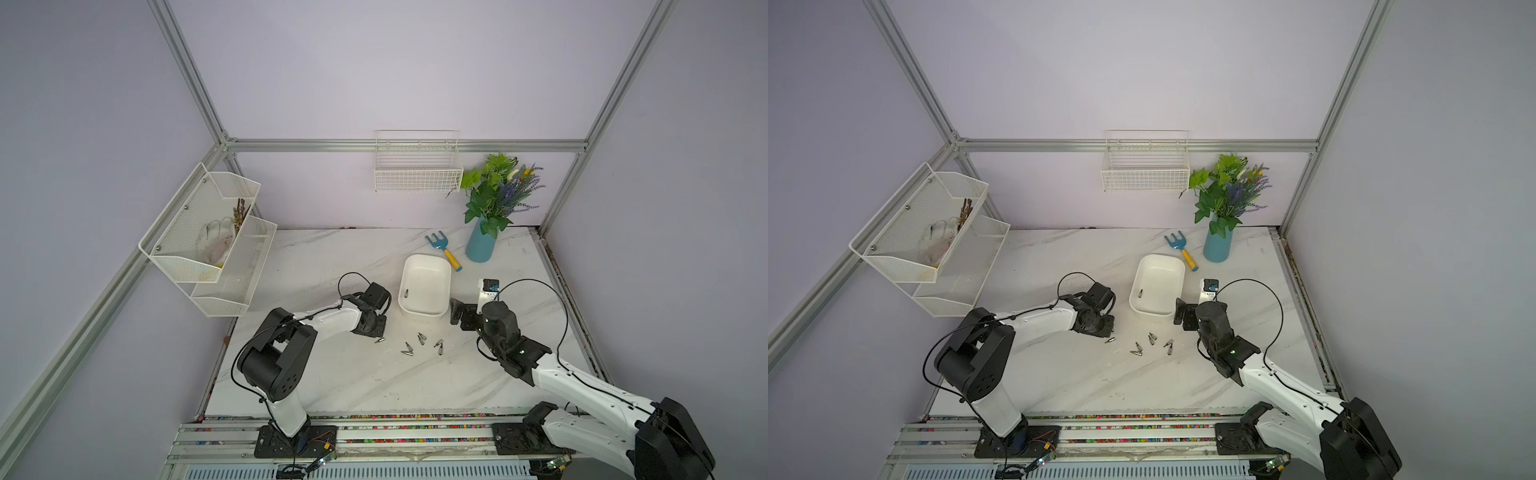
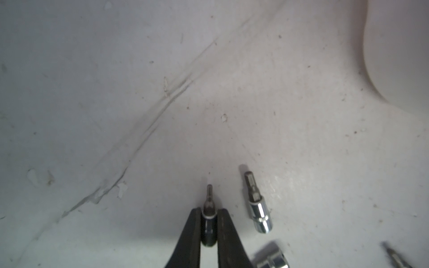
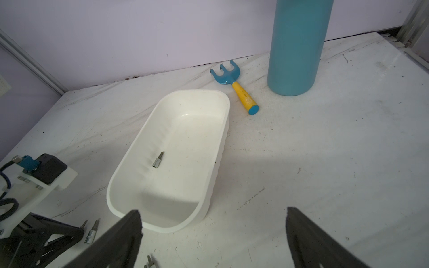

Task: Put the bit on the desktop into the storage box
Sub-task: Pick up the screwdriver bit from the center of the board, then place the screwdriver bit in the storage box.

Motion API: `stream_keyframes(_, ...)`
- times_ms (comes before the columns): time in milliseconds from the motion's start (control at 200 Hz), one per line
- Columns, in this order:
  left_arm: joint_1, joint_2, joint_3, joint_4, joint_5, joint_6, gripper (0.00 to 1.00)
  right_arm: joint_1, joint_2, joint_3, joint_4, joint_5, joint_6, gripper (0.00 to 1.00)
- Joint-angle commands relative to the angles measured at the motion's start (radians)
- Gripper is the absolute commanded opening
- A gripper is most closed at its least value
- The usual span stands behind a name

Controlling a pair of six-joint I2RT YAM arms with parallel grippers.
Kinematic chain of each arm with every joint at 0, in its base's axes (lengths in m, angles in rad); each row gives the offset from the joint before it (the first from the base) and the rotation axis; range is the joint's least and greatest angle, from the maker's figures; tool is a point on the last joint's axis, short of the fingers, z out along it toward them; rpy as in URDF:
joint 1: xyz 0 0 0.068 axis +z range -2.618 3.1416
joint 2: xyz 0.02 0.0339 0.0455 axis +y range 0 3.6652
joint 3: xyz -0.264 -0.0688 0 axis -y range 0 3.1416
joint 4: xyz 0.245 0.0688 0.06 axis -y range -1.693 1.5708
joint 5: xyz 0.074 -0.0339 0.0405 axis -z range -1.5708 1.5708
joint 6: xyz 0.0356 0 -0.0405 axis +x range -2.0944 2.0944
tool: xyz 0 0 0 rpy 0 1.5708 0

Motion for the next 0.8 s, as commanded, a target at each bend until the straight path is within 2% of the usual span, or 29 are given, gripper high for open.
stream_keyframes(0,-0.007,0.013,-0.008,-0.020,-0.010,-0.015,0.16,-0.004,-0.011,-0.009,0.016,0.022,-0.001,1.00)
stream_keyframes(435,-0.007,-0.119,0.032,-0.010,-0.066,-0.034,0.17,-0.004,-0.026,-0.012,0.013,0.023,-0.001,1.00)
stream_keyframes(595,-0.006,-0.128,0.094,0.012,-0.024,-0.026,0.17,-0.004,-0.028,-0.012,0.013,0.021,0.001,1.00)
stream_keyframes(795,-0.025,-0.061,0.219,0.058,0.035,-0.011,0.17,-0.004,-0.026,-0.013,0.015,0.024,-0.001,1.00)
